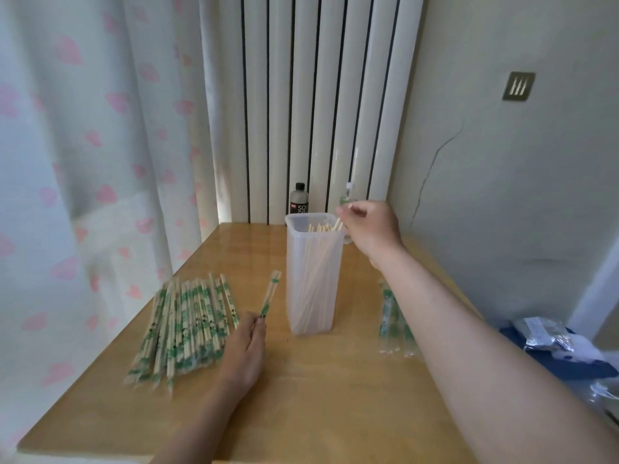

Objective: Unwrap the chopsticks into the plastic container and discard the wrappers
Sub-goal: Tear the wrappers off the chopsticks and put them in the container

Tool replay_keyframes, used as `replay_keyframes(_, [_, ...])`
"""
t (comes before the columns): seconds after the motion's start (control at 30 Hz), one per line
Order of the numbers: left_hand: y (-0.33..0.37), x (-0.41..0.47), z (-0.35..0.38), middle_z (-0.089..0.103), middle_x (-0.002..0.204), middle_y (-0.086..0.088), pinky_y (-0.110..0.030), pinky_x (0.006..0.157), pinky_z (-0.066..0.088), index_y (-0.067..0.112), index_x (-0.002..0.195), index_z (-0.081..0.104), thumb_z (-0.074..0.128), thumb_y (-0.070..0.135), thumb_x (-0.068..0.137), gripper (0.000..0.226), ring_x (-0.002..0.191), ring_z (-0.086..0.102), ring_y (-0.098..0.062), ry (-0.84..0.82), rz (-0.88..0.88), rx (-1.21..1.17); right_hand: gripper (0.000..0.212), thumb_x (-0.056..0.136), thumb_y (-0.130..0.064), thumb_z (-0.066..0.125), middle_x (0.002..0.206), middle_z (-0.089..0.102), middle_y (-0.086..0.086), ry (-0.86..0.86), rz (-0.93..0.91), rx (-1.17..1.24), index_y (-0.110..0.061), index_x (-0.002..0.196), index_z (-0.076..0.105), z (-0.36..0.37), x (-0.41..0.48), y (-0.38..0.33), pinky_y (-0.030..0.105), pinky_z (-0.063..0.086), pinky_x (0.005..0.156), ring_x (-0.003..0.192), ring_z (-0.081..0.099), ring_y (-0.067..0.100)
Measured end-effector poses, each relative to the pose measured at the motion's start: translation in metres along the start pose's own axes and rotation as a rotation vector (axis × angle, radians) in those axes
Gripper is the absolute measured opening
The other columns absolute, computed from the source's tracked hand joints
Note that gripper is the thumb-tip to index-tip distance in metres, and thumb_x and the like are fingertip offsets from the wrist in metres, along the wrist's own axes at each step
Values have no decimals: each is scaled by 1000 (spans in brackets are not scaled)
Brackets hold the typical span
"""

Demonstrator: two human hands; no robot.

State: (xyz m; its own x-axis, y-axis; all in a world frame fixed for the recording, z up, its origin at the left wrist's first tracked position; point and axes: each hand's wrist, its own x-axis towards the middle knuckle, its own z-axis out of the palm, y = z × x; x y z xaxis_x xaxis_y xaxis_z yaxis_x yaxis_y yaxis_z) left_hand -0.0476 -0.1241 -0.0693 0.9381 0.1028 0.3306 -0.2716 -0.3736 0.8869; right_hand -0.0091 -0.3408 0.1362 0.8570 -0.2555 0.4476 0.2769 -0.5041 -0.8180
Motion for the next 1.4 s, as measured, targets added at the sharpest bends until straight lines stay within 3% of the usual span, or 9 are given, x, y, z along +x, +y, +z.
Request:
replay_keyframes(0.13, [2, -1, -1, 50, 71, -5, -38, 62, 39, 16, 83, 49, 41, 26, 107, 27, 64, 47, -19, -23, -20, 6, 17, 95, -28, 70, 94, 66, -11, -13, 26, -76, -17, 107, 76, 1, -6, 6, 26, 50, 82, 95, 63, 13])
replay_keyframes(0.3, [5, 0, -3, 55, 73, -7, -39, 64, 41, 17, 86, 51, 41, 28, 107, 26, 67, 51, -23, -25, -34, 36, 24, 94, -18, 55, 76, 69, 11, 101, -22, -21, -4, 80, 69, 2, -40, 25, 27, 44, 60, 68, 61, 21])
replay_keyframes(0.4, [11, -5, 2, 53, 69, 0, -42, 64, 43, 21, 84, 51, 42, 38, 103, 27, 65, 51, -20, 3, 1, 20, 33, 93, -28, 59, 74, 66, 22, -177, 16, -27, 1, 79, 67, 5, -68, 47, 25, 39, 55, 53, 52, 19])
replay_keyframes(0.53, [54, -20, 32, 52, 65, 1, -26, 59, 38, 26, 85, 51, 45, 28, 106, 23, 59, 47, -6, -118, 162, -14, 20, 96, -41, 67, 79, 72, 3, -569, 216, 56, -24, 105, 73, 7, -90, 66, 25, 32, 40, 53, 57, 15])
replay_keyframes(0.73, [80, -20, 79, 51, 60, 6, -35, 57, 39, 21, 89, 55, 47, 31, 105, 20, 55, 47, -14, -262, 93, -119, 19, 100, -16, 63, 80, 64, 5, -295, 334, 331, -10, 87, 75, -17, -79, 92, 23, 22, 41, 47, 47, 12])
replay_keyframes(0.9, [95, -23, 108, 50, 60, 1, -35, 57, 39, 17, 91, 58, 48, 28, 105, 21, 57, 48, -17, -385, -21, -161, 12, 97, -21, 69, 72, 66, 0, -386, 366, 329, -11, 100, 76, -38, -82, 116, 22, 26, 37, 50, 49, 12])
replay_keyframes(1.13, [106, -13, 139, 57, 65, 0, -31, 62, 41, 16, 92, 65, 45, 29, 105, 27, 61, 52, -17, -446, -116, 11, 19, 98, -24, 69, 77, 65, 0, 57, 523, 454, -7, 107, 73, -69, -49, 166, 23, 28, 39, 50, 44, 11])
replay_keyframes(1.23, [121, 5, 153, 59, 72, -5, -31, 56, 44, 14, 92, 67, 47, 24, 101, 24, 62, 55, -20, -443, -227, 23, 28, 102, -34, 61, 73, 62, 1, 111, 512, 262, -11, 88, 67, -88, -48, 186, 23, 33, 40, 51, 48, 16])
replay_keyframes(1.4, [144, 38, 186, 56, 82, -11, -29, 54, 56, 5, 88, 60, 50, 10, 98, 16, 70, 57, -22, -451, -338, 49, 24, 100, -15, 50, 74, 60, 6, 104, 405, -351, -6, 79, 58, -105, -68, 242, 38, 47, 62, 73, 59, 29])
